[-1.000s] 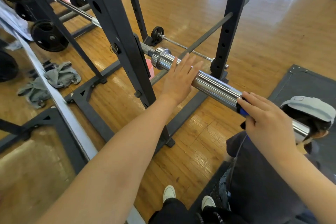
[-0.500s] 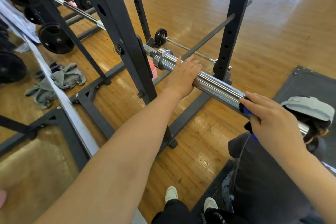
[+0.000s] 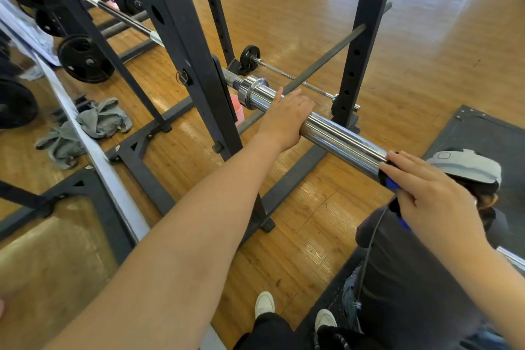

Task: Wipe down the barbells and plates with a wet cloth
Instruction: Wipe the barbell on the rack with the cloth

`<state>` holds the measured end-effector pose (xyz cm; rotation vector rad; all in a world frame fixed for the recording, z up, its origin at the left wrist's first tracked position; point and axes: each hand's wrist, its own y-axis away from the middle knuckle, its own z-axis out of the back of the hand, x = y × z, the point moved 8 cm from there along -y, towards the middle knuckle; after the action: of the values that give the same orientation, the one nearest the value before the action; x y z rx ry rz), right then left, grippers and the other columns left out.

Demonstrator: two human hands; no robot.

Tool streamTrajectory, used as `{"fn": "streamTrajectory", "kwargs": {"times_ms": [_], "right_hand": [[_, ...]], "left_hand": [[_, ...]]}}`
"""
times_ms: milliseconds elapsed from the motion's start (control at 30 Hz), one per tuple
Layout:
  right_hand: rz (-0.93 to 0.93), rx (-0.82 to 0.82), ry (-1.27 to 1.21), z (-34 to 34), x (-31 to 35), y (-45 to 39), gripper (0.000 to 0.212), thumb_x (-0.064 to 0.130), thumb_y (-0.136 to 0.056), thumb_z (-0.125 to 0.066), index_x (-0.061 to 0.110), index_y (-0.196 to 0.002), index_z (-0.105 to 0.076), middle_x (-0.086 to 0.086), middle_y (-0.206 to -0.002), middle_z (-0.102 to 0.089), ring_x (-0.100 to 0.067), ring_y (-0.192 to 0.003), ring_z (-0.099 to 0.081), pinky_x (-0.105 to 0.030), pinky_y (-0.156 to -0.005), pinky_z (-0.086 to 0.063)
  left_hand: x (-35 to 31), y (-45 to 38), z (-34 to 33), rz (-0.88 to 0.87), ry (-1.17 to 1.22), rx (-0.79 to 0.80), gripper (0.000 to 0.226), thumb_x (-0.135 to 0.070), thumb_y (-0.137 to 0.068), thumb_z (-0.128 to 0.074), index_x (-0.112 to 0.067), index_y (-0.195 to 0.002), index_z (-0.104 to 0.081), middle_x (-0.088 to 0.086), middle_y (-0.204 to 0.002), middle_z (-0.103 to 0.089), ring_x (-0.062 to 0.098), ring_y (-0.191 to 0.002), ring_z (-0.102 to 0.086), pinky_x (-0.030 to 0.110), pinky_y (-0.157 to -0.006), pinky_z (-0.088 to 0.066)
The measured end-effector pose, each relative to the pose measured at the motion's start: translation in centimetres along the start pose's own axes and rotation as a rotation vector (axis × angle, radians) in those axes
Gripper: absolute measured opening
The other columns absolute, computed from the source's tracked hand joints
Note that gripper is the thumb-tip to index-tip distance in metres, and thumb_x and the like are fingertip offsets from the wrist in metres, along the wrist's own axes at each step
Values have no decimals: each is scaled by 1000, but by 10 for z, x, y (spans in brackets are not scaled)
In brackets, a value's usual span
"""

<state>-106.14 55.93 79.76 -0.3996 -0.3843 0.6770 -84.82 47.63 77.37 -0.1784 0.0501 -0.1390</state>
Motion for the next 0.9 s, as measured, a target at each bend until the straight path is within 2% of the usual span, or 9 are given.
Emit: {"fn": "streamTrajectory", "kwargs": {"times_ms": [100, 267, 400, 600, 767, 900], "right_hand": [[-100, -26, -20, -6, 1, -7, 45, -16, -67, -72, -2, -109, -67, -21, -115, -64, -41, -107, -61, -51, -91, -36], [-36, 42, -16, -8, -1, 1, 46, -15, -65, -72, 1, -109, -69, -17, -118, -64, -39, -111, -60, -50, -93, -36], [-185, -33, -78, 3, -11, 3, 45, -18, -66, -70, 1, -108, -69, -17, -116, -65, -38, -108, -61, -47, -93, -34], [-66, 22, -19, -9, 5, -3, 46, -16, -64, -73, -1, -107, -69, -19, -115, -65, -39, -109, -60, -52, -92, -34], [-185, -7, -68, -1, -6, 3, 44, -16, -70, -68, 1, -110, -68, -17, -118, -64, -38, -110, -60, -48, -93, -36], [-163, -20, -70, -7, 3, -11, 41, -15, -71, -68, -1, -109, -68, -19, -115, -65, -39, -106, -62, -44, -91, -34]], "left_hand": [[-1, 0, 1, -2, -2, -14, 52, -1, -82, -59, -14, -131, -47, 1, -139, -47, 22, -142, -23, 44, -116, -2], [-1, 1, 1, -8, -7, -8, 53, -2, -82, -61, -14, -132, -47, 2, -140, -46, 21, -142, -23, 43, -116, -2], [-2, 1, 1, -2, -9, -8, 53, -2, -82, -61, -14, -132, -46, 2, -140, -46, 22, -142, -23, 44, -116, -2], [-2, 2, 2, 3, -11, -12, 53, -2, -82, -62, -13, -131, -47, 3, -140, -46, 22, -142, -23, 44, -116, -3], [-3, 1, 3, 10, -8, -11, 52, -1, -82, -59, -14, -131, -46, 2, -142, -44, 21, -143, -20, 42, -116, -1], [-2, 1, 1, 16, -17, -13, 52, -1, -82, -59, -13, -131, -47, 2, -141, -45, 22, -143, -21, 43, -116, -2]]}}
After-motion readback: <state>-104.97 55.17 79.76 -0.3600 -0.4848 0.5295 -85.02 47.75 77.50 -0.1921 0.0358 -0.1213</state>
